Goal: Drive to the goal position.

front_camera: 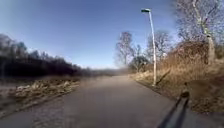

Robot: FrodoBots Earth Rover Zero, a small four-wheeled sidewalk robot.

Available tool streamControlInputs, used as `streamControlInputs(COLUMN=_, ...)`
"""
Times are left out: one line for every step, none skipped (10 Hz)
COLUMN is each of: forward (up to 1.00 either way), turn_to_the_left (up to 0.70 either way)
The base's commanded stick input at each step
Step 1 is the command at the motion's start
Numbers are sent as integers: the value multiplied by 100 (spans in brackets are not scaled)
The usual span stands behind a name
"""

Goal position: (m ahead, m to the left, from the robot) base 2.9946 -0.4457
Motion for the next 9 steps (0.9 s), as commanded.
streamControlInputs(forward=85, turn_to_the_left=0)
streamControlInputs(forward=85, turn_to_the_left=0)
streamControlInputs(forward=85, turn_to_the_left=0)
streamControlInputs(forward=85, turn_to_the_left=0)
streamControlInputs(forward=85, turn_to_the_left=0)
streamControlInputs(forward=85, turn_to_the_left=0)
streamControlInputs(forward=85, turn_to_the_left=0)
streamControlInputs(forward=85, turn_to_the_left=0)
streamControlInputs(forward=85, turn_to_the_left=0)
